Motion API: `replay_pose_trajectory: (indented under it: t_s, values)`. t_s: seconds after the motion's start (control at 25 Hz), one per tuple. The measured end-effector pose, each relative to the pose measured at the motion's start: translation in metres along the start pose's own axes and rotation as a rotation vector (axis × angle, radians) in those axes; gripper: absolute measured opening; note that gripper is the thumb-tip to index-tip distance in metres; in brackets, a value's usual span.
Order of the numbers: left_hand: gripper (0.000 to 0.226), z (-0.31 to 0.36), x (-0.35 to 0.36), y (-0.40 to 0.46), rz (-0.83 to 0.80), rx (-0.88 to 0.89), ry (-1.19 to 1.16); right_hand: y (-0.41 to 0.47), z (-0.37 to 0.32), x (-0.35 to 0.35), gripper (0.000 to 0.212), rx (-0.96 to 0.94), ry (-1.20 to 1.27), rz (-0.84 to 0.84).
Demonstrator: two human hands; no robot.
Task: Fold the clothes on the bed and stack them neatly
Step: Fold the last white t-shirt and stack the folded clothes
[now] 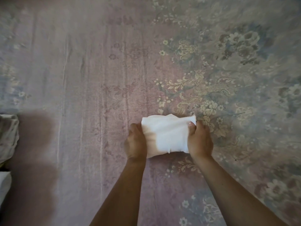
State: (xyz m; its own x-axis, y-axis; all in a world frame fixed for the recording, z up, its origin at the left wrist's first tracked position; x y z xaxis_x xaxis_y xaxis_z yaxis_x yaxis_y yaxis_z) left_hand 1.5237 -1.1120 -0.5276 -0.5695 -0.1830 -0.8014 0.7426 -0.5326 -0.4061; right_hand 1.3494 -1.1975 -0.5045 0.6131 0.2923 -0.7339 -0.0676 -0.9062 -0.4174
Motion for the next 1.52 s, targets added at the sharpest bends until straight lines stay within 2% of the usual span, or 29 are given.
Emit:
replay_pose_trajectory:
  t_s: [0.12, 0.2, 0.24, 0.28, 0.32, 0.36, 0.4, 0.44, 0.56, 0.72, 0.84, 0.92, 1.0, 1.04, 1.12, 1.16, 1.24, 1.32, 1.4, 1.44, 1.52]
  values:
    - [0.018, 0.006, 0.002, -0.001, 0.025, -0.028, 0.042, 0.014, -0.010, 0.000, 0.038, -0.019, -0.004, -0.055]
    - [0.017, 0.009, -0.006, -0.010, 0.229, 0.083, 0.064, 0.010, -0.022, -0.008, 0.035, -0.226, -0.063, 0.082]
    - [0.022, 0.011, -0.012, -0.020, 0.360, 0.217, 0.075, 0.000, -0.028, -0.014, 0.031, -0.420, -0.125, 0.234]
    - [0.028, 0.013, -0.014, -0.034, 0.465, 0.422, 0.125, -0.014, -0.030, -0.019, 0.023, -0.650, -0.186, 0.398]
    - [0.034, 0.014, -0.011, -0.049, 0.531, 0.653, 0.174, -0.029, -0.027, -0.019, 0.014, -0.882, -0.233, 0.489]
    - [0.039, 0.015, -0.006, -0.060, 0.509, 0.825, 0.204, -0.043, -0.020, -0.016, 0.017, -1.080, -0.284, 0.492]
    - [0.042, 0.016, -0.001, -0.064, 0.443, 0.947, 0.212, -0.053, -0.011, -0.012, 0.026, -1.187, -0.339, 0.417]
    - [0.044, 0.017, 0.003, -0.062, 0.357, 1.028, 0.222, -0.054, -0.002, -0.007, 0.035, -1.215, -0.410, 0.315]
    - [0.057, 0.014, 0.020, -0.041, 0.201, 1.041, 0.431, -0.028, 0.013, -0.001, 0.061, -1.090, -0.662, 0.075]
    - [0.063, 0.006, 0.036, -0.031, 0.010, 0.894, 0.622, 0.013, 0.016, 0.001, 0.088, -0.948, -0.765, -0.288]
    - [0.072, 0.010, 0.035, -0.026, -0.059, 0.869, 0.704, 0.027, 0.014, 0.003, 0.097, -0.802, -0.774, -0.522]
    - [0.080, 0.016, 0.026, -0.026, -0.064, 0.868, 0.689, 0.026, 0.006, -0.007, 0.099, -0.841, -0.850, -0.510]
    - [0.087, 0.011, 0.018, -0.035, -0.013, 0.963, 0.713, 0.013, 0.005, -0.020, 0.096, -1.000, -1.007, -0.390]
    - [0.091, 0.007, 0.014, -0.042, 0.030, 1.057, 0.734, 0.003, 0.009, -0.023, 0.090, -1.095, -1.066, -0.353]
    - [0.101, -0.004, 0.011, -0.052, 0.099, 1.203, 0.761, -0.016, 0.019, -0.021, 0.069, -1.290, -0.993, -0.310]
    - [0.108, -0.007, 0.013, -0.053, 0.116, 1.217, 0.763, -0.021, 0.022, -0.017, 0.062, -1.290, -0.918, -0.310]
    - [0.109, 0.001, 0.017, -0.049, 0.100, 1.134, 0.736, -0.015, 0.018, -0.010, 0.067, -1.134, -0.806, -0.394]
    - [0.091, 0.017, 0.019, -0.041, 0.118, 1.016, 0.697, -0.002, 0.012, -0.004, 0.084, -1.034, -0.733, -0.474]
    - [0.062, 0.030, 0.017, -0.038, 0.206, 1.027, 0.654, 0.009, 0.003, -0.002, 0.089, -0.961, -0.667, -0.500]
    - [0.056, 0.031, 0.011, -0.038, 0.241, 1.064, 0.639, 0.008, 0.000, -0.001, 0.087, -0.928, -0.664, -0.495]
    - [0.060, 0.023, -0.009, -0.042, 0.239, 1.131, 0.584, -0.008, -0.007, 0.001, 0.082, -0.854, -0.673, -0.497]
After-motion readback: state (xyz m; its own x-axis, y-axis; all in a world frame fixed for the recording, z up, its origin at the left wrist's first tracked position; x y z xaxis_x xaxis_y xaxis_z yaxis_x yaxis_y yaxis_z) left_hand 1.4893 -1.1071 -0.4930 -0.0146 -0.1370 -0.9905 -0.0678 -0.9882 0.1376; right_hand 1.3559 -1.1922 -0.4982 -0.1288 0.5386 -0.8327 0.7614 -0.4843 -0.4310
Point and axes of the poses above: each hand's wrist, its own y-axis towards the middle knuckle, its own x-axis out of the palm, z = x × y, the point moved 3 cm from there along y, towards the middle knuckle, and after that the axes turned 9 degrees about y, right-handed, at the moved point
